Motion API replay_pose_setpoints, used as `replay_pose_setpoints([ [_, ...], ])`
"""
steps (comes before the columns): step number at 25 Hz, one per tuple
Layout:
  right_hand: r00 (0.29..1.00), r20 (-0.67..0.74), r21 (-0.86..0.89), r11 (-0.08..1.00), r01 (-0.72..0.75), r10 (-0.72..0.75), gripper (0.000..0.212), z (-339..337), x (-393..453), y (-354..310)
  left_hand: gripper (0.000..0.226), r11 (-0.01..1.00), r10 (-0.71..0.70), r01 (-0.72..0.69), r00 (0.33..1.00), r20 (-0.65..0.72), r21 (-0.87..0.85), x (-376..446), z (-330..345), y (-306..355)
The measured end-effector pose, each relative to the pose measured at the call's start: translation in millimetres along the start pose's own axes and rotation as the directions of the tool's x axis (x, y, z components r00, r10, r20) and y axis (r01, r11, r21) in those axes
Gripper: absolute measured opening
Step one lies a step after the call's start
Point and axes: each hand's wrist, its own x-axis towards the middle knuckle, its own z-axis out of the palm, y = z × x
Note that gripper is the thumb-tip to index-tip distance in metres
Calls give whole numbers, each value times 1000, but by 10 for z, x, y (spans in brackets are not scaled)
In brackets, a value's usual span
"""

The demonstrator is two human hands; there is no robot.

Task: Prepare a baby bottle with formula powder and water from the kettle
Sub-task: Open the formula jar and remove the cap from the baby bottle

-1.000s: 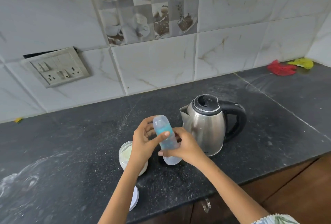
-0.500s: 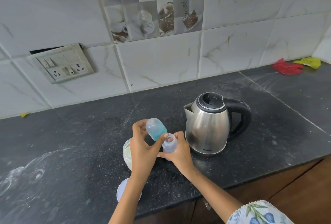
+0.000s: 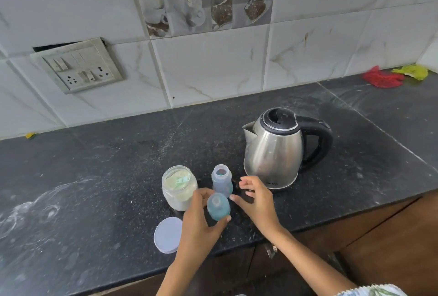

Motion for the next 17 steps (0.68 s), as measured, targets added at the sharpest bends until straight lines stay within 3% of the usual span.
replay_pose_setpoints([
  [4,982,-168,-16,997,81,-82,25,-170,-96,-39,56,994,-19,5,991,129,108,-50,311,-251],
  [8,982,-167,2,996,87,-85,17,-231,-71,-105,53,968,-21,-28,981,193,247,-38,492,-385],
  [12,984,-138,28,993,118,-114,17,-215,-33,-198,63,971,-26,-23,979,201,236,-92,416,-384],
  [15,980,-108,41,984,174,-169,13,-147,61,-349,56,959,94,-112,992,82,260,-119,247,-246],
  [17,973,-76,54,973,223,-219,11,-71,146,-471,42,949,166,-127,979,-117,289,-99,101,-147],
])
